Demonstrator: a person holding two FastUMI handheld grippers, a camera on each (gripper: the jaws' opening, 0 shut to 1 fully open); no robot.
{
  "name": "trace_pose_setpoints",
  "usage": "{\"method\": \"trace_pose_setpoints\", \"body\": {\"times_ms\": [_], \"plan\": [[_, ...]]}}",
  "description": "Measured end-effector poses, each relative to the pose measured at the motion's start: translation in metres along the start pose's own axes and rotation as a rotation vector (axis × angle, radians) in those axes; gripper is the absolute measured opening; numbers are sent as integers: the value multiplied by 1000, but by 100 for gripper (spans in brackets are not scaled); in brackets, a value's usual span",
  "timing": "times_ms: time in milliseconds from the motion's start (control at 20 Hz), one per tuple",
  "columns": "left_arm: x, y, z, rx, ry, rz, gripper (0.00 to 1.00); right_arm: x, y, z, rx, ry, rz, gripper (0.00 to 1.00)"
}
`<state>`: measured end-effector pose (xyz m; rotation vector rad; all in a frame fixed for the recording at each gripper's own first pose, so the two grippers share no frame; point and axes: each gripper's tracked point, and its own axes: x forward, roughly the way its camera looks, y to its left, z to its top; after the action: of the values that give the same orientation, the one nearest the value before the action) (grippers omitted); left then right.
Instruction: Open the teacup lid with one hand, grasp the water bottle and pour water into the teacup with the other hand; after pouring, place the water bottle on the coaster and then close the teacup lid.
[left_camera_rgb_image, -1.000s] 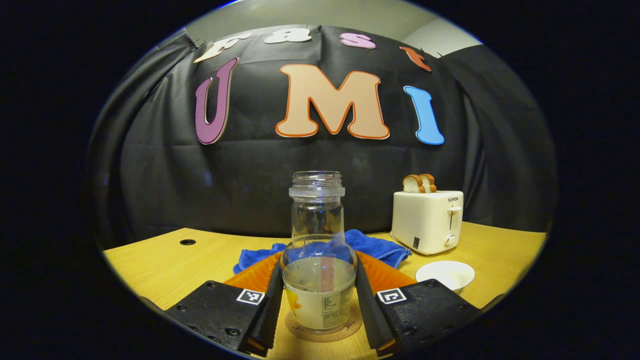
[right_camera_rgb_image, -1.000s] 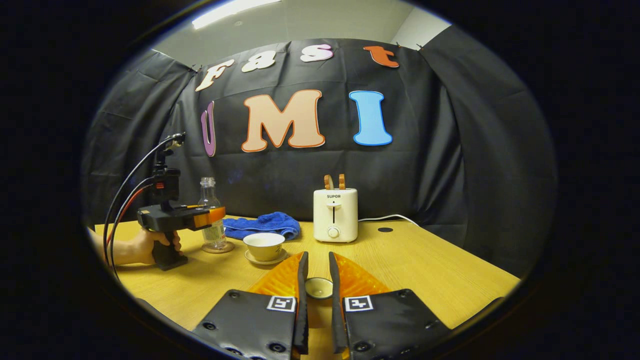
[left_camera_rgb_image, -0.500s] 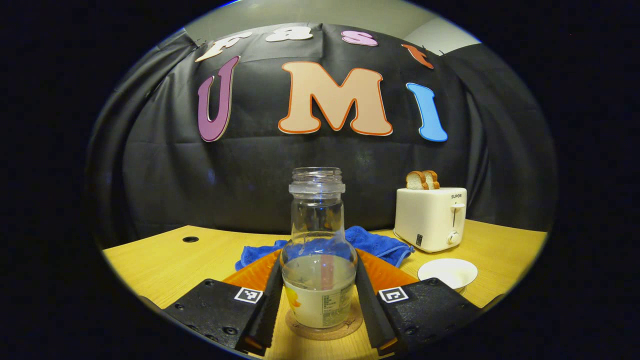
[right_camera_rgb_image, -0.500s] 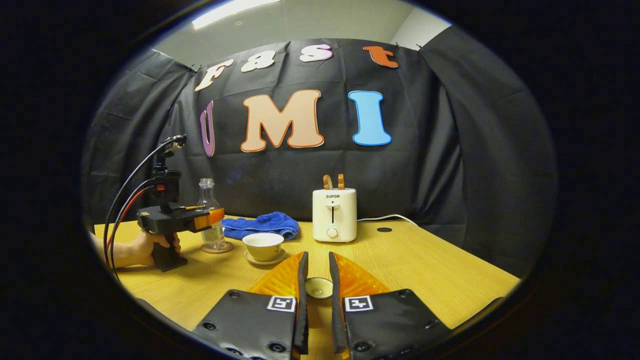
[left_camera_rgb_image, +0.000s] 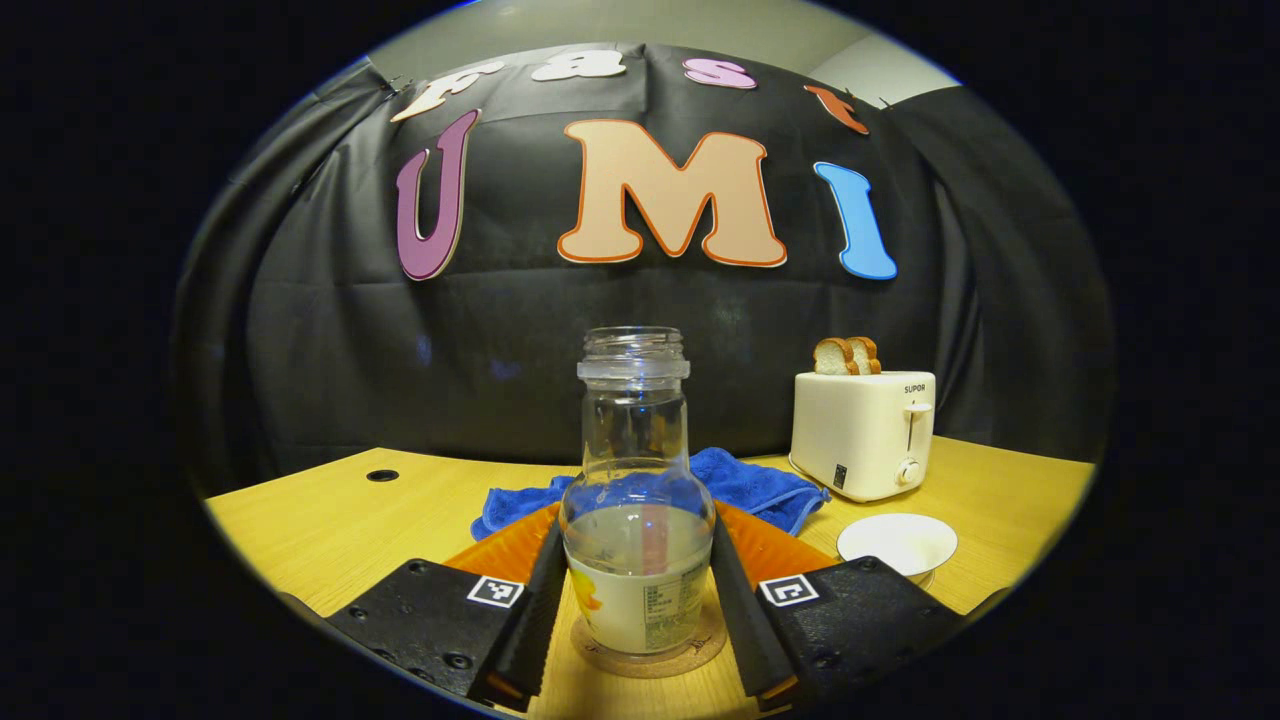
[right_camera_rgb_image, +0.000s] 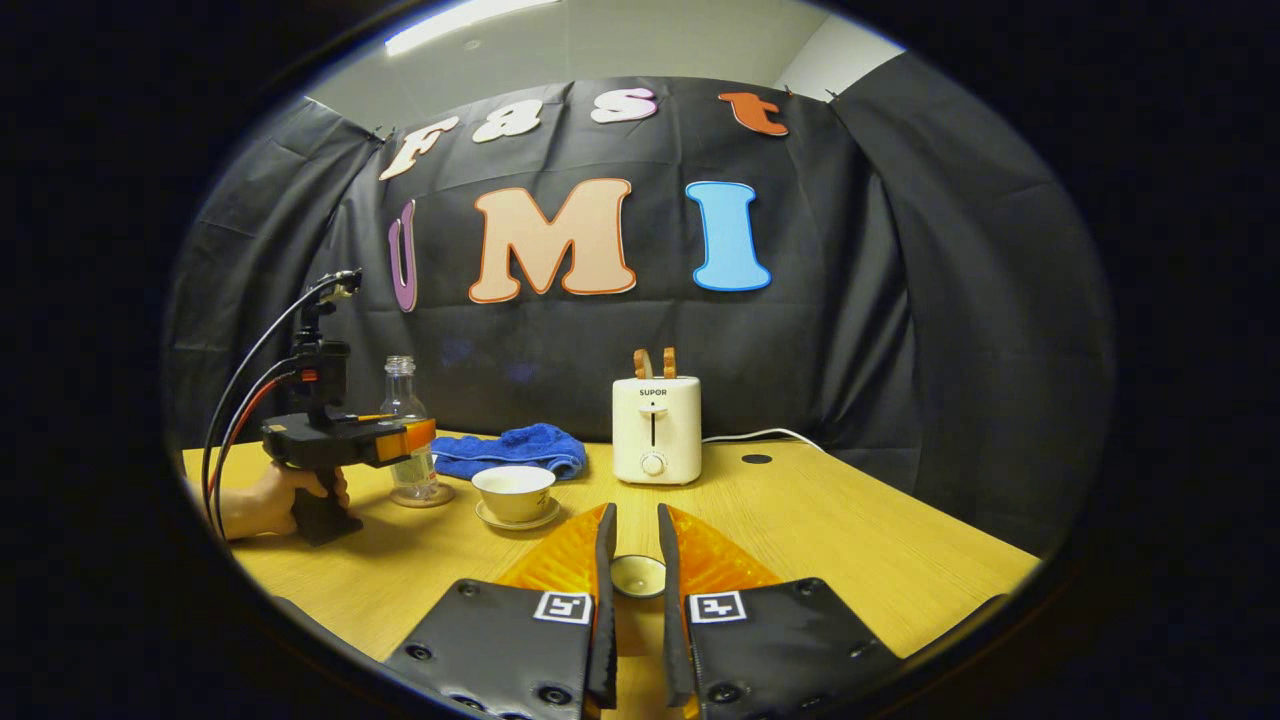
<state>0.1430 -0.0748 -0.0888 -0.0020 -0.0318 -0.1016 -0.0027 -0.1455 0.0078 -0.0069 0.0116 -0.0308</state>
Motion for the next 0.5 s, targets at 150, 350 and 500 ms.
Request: {"method": "trace_pose_setpoints", "body": {"times_ms": [150,350,500], "plan": [[-1,0,-1,-2,3,-4,71,0,-1,-1,-1,1,-2,21],[-3,-1,-2,-5,4,-5,83,1,-1,-1,-1,0,-4,21],[-3,-3,-2,-7,6,-14,98,1,-1,-1,-1,0,-4,21]]}}
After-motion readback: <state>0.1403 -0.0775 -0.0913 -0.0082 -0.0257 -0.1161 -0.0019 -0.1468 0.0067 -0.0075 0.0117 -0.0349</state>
